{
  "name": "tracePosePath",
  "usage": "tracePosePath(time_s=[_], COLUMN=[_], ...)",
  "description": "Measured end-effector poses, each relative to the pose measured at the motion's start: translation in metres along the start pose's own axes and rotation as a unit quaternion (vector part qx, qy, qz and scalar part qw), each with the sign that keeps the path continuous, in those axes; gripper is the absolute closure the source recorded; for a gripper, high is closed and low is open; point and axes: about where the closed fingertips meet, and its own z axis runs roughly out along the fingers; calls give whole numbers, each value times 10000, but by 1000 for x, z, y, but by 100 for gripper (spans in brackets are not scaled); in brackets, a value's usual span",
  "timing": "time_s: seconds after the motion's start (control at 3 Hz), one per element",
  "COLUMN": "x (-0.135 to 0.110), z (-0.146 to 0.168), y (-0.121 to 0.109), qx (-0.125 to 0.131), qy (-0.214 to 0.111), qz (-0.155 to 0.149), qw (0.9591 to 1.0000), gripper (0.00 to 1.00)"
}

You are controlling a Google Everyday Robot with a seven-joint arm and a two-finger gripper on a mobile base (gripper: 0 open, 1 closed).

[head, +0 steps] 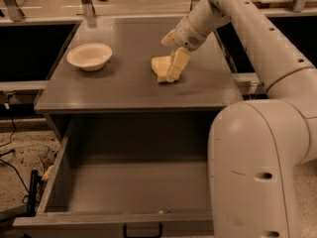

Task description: Place sponge into top drawer

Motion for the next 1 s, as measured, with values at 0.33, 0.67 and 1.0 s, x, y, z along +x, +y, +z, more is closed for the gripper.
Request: tracePosePath(time_s=[0.33,0.67,1.0], x=[-8,-8,11], z=[20,21,33], y=[-3,-3,9], qx=[-177,-179,-368], qy=[-228,-235,-314], qz=[-52,-54,92], qw=[9996,9995,9988], gripper=[0,0,0])
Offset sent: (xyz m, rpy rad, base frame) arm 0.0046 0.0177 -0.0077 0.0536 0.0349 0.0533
